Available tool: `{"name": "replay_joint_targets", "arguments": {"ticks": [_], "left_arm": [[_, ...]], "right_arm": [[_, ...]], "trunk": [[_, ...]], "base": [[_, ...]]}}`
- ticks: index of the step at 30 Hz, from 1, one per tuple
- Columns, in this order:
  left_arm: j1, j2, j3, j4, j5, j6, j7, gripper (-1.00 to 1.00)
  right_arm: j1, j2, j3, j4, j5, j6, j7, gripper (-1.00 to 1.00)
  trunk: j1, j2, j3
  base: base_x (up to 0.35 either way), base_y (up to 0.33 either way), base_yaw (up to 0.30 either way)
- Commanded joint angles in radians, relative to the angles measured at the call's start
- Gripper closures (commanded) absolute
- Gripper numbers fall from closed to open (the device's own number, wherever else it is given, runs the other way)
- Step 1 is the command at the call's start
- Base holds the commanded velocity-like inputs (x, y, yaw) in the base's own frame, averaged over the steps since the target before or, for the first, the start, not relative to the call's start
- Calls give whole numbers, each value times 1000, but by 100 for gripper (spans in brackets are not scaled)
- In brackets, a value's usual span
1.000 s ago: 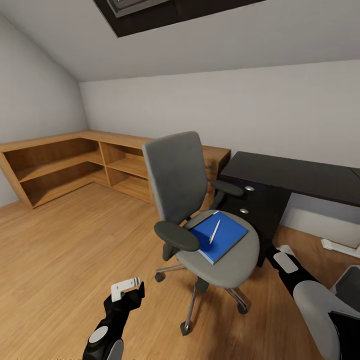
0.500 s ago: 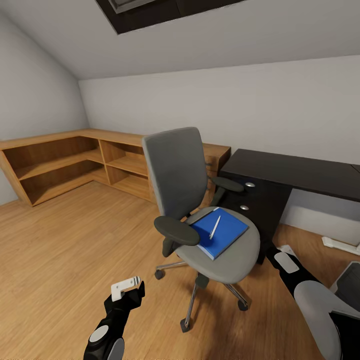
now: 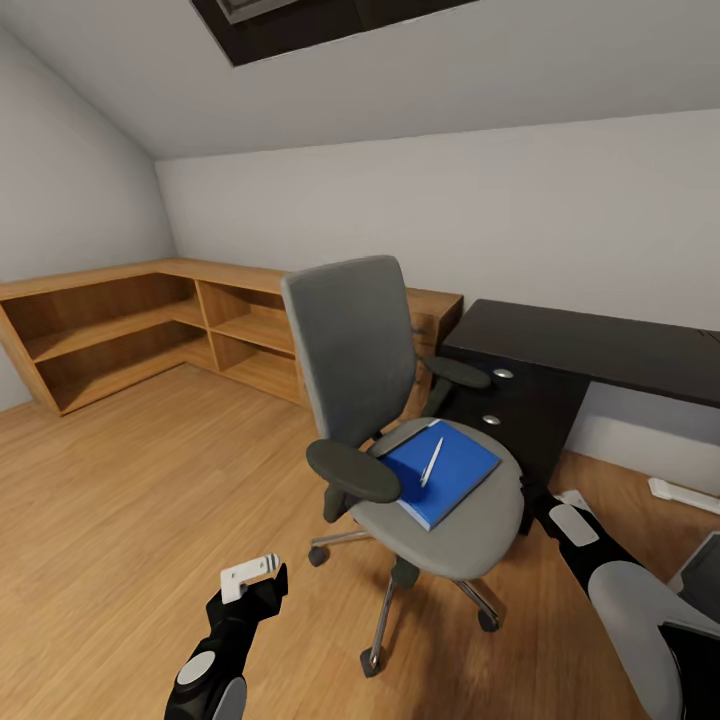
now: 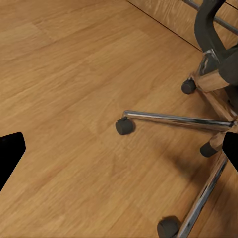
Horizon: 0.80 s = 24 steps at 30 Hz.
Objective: In the bedroom, organize the workspace by keeping the computer under the desk, ensuring the monitor is on the desk, placing the keyboard on the desk next to the monitor, placing the mouse on the desk next to the keyboard, moving the folder from the swivel chair onto the desk next to the mouse, stacking the notebook on top of the folder with the pen on top of the notebook, and positioning the swivel chair next to the desk.
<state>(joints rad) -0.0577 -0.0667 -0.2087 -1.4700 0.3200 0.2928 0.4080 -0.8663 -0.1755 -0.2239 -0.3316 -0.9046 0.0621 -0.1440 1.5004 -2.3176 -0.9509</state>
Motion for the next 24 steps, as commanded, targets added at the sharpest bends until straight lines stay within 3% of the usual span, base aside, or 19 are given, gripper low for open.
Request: {"name": "replay_joint_targets", "arguments": {"ticks": [1,13,24], "left_arm": [[-1,0,-1,-1,8,3,7,-100],[-1,-1,-6,0,8,3,8,-100],[0,-1,-9,0,8,3,8,-100]], "right_arm": [[0,-1,-3,-2,-7,8,-5,-100],[0,-2,-6,-1,-10,80,-5,-100],[0,-2,-5,-1,-10,83,-5,-100]], "trunk": [[0,0,-1],[0,0,-1],[0,0,-12]], "base": [[35,0,0],[8,0,3],[0,0,142]]}}
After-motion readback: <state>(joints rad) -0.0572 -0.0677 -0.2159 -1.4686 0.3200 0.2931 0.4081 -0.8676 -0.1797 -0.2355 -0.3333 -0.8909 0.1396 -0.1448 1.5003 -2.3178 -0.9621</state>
